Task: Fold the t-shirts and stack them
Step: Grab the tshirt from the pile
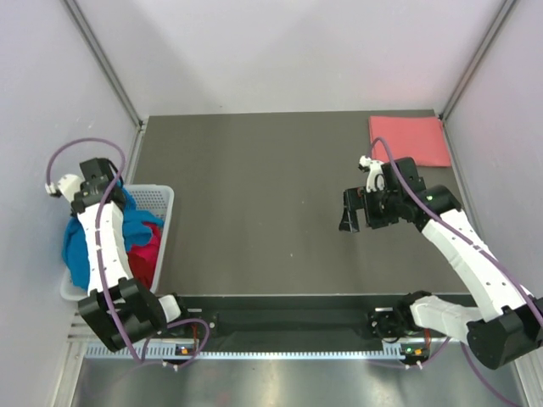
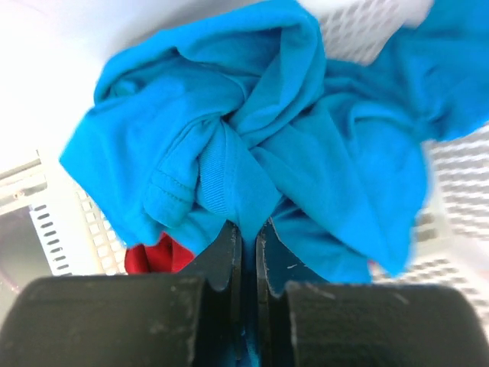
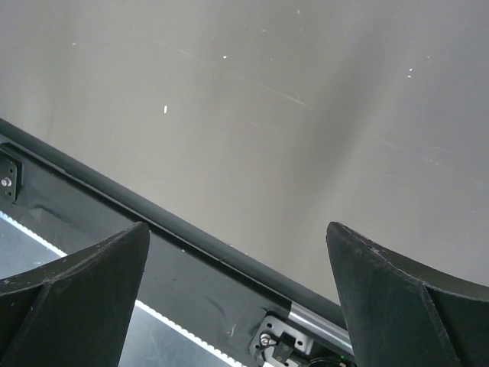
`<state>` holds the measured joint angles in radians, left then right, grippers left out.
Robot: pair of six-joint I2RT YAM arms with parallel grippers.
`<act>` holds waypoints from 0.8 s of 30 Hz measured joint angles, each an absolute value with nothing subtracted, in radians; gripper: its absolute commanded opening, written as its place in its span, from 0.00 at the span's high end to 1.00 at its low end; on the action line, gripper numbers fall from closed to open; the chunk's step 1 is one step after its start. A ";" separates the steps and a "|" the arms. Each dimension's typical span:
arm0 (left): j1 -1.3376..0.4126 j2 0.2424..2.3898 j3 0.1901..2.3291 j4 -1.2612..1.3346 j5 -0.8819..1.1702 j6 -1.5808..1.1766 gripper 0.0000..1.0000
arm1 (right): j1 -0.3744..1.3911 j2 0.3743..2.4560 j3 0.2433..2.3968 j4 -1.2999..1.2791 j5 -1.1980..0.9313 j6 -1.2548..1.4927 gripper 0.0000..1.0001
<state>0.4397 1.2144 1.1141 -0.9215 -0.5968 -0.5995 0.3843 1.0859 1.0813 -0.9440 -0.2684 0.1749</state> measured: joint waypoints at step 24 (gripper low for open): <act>0.440 1.218 1.218 -0.988 -0.558 -0.681 0.85 | 0.384 1.116 1.081 -0.945 -0.290 0.178 0.00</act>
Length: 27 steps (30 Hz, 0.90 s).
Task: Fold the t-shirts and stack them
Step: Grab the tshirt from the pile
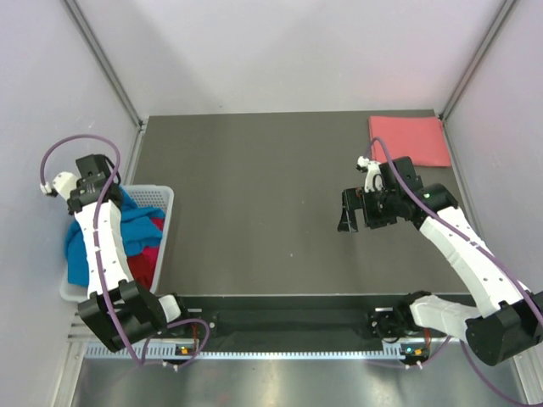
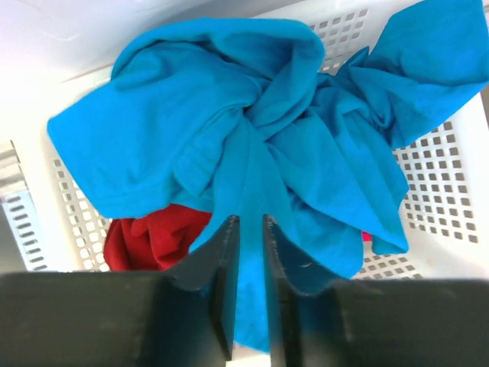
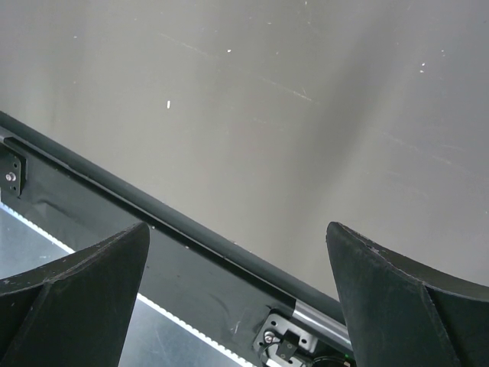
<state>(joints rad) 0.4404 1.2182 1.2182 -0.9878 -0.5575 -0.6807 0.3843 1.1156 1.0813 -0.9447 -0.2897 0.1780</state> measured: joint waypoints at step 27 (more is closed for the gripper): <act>0.473 1.237 1.069 -0.879 -0.801 -0.563 0.61 | 0.384 1.116 1.081 -0.960 -0.288 0.174 0.00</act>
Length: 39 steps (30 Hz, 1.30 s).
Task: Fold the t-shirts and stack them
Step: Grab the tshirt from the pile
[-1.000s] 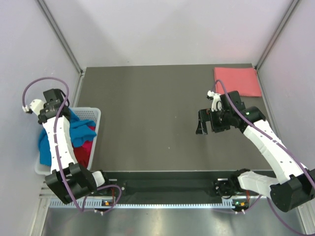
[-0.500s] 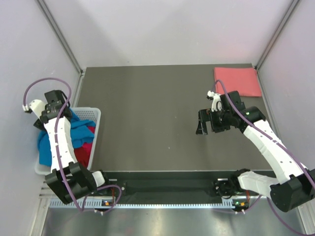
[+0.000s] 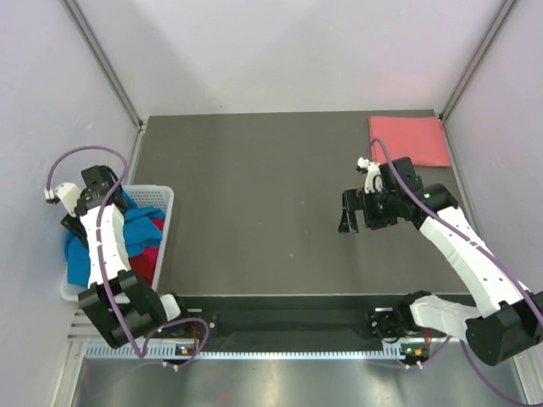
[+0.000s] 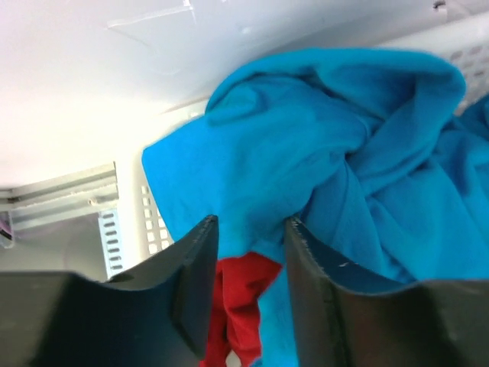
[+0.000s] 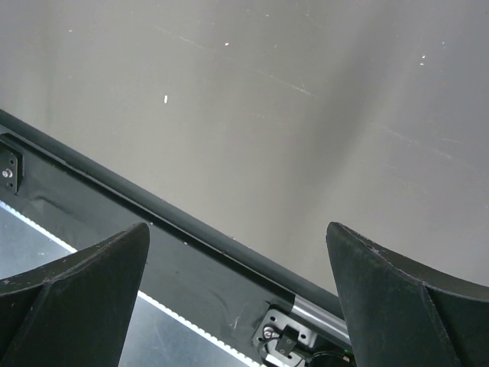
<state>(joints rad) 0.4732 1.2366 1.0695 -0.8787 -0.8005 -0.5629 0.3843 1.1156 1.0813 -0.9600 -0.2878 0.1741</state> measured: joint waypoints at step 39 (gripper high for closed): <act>-0.609 1.430 1.643 -0.414 -0.144 -0.663 1.00 | 0.384 1.140 1.082 -0.956 -0.265 0.274 0.00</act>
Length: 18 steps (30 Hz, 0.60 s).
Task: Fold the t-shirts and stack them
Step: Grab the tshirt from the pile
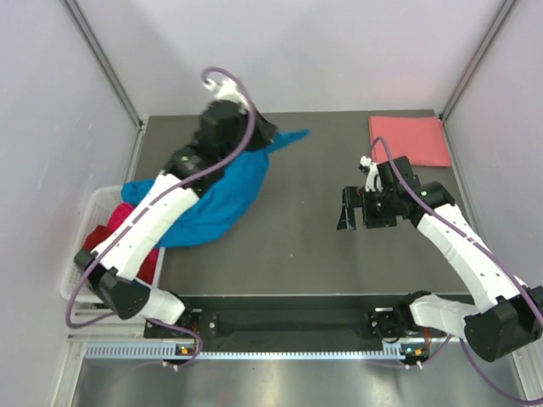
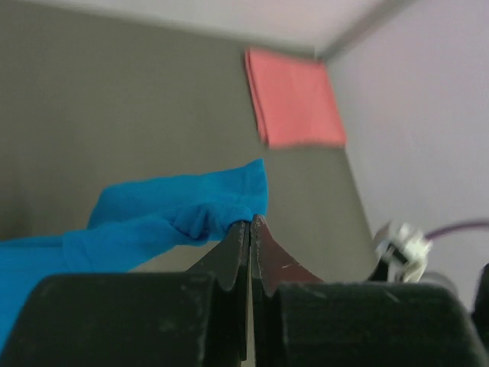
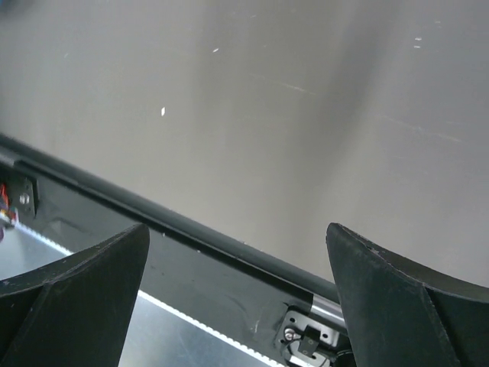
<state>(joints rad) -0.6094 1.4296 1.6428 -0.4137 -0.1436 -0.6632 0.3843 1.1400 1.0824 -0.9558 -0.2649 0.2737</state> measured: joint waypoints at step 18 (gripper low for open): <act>-0.579 1.256 1.461 -0.810 -0.274 -0.569 0.21 | 0.490 1.362 1.050 -0.807 -0.183 0.328 0.07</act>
<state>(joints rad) -0.5793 1.2556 1.4609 -0.8101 -0.2737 -0.5690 0.4900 1.3621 1.0504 -0.8074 -0.1833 0.3283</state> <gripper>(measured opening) 0.815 0.988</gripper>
